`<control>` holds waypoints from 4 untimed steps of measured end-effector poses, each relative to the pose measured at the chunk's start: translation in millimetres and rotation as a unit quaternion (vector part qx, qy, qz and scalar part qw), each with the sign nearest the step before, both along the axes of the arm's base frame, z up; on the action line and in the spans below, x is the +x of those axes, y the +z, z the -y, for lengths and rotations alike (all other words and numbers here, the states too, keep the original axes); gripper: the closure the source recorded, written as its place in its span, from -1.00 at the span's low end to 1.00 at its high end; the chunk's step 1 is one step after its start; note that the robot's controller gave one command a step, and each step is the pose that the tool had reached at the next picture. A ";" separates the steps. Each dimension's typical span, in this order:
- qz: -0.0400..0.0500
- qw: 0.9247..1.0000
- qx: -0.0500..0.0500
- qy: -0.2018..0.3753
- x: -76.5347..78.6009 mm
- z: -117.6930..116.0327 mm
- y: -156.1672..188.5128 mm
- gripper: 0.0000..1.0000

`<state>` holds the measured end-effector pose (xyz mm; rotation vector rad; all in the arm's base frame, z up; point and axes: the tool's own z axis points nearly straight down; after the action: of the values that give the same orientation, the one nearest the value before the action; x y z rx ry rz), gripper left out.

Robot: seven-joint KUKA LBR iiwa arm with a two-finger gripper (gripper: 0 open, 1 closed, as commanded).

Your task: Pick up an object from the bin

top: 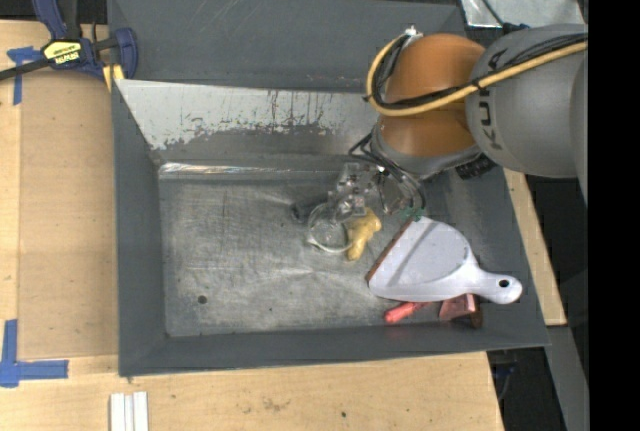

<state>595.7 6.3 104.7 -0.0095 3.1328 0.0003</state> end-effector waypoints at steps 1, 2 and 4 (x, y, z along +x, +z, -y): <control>0.000 1.000 0.000 0.000 0.0 0.1 0.0 1.00; -0.006 1.000 0.000 -0.006 -2.6 -19.1 42.0 1.00; -0.002 1.000 0.000 -0.023 19.8 -14.4 45.2 1.00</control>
Offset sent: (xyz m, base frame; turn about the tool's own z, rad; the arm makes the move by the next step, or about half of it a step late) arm 0.0004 0.0626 0.1460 0.0354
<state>615.5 20.8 149.9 0.0627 3.1354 -0.0012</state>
